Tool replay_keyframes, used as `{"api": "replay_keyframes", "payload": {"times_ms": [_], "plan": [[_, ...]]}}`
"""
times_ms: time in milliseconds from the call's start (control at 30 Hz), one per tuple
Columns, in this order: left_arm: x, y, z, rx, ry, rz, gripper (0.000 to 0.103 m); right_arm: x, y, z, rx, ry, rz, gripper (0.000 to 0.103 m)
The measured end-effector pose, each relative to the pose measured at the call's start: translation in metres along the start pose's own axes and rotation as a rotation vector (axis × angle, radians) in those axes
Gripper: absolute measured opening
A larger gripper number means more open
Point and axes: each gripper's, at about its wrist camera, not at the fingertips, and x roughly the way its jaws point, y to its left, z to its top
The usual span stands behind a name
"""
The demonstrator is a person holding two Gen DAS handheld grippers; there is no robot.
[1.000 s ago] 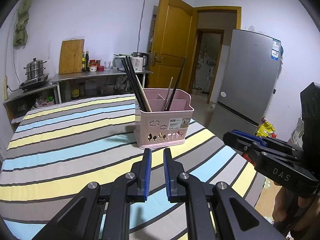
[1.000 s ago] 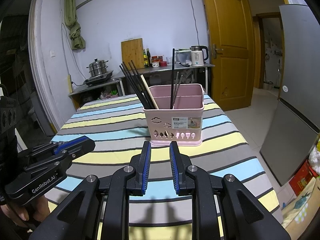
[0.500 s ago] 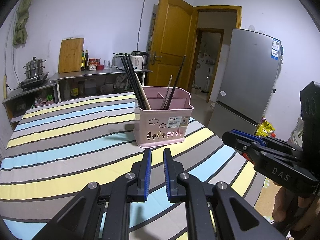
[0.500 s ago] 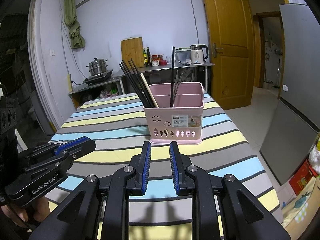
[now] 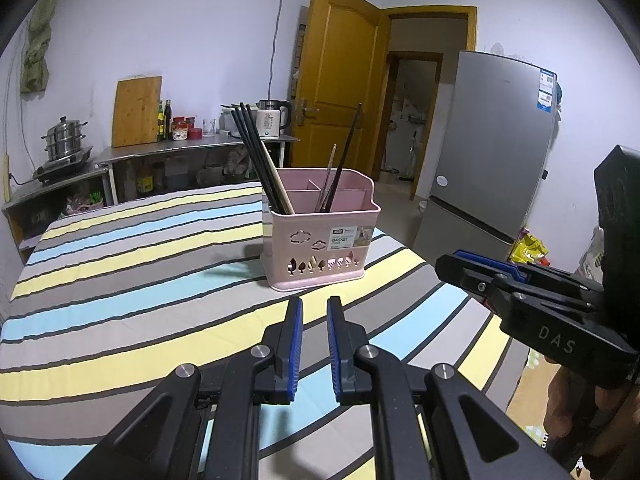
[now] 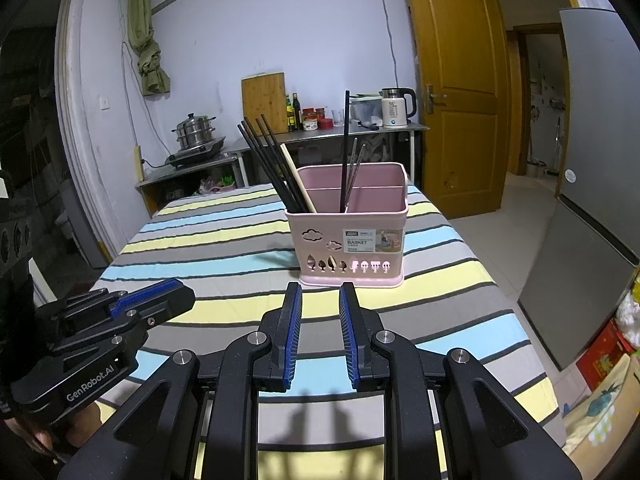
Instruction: Organize utensils
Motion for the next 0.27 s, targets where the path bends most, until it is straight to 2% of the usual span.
{"api": "replay_keyframes", "payload": {"times_ms": [267], "plan": [[0.0017, 0.0019, -0.0023, -0.001, 0.006, -0.002, 0.011, 0.0010, -0.0007, -0.0004, -0.003, 0.002, -0.001, 0.020]]}}
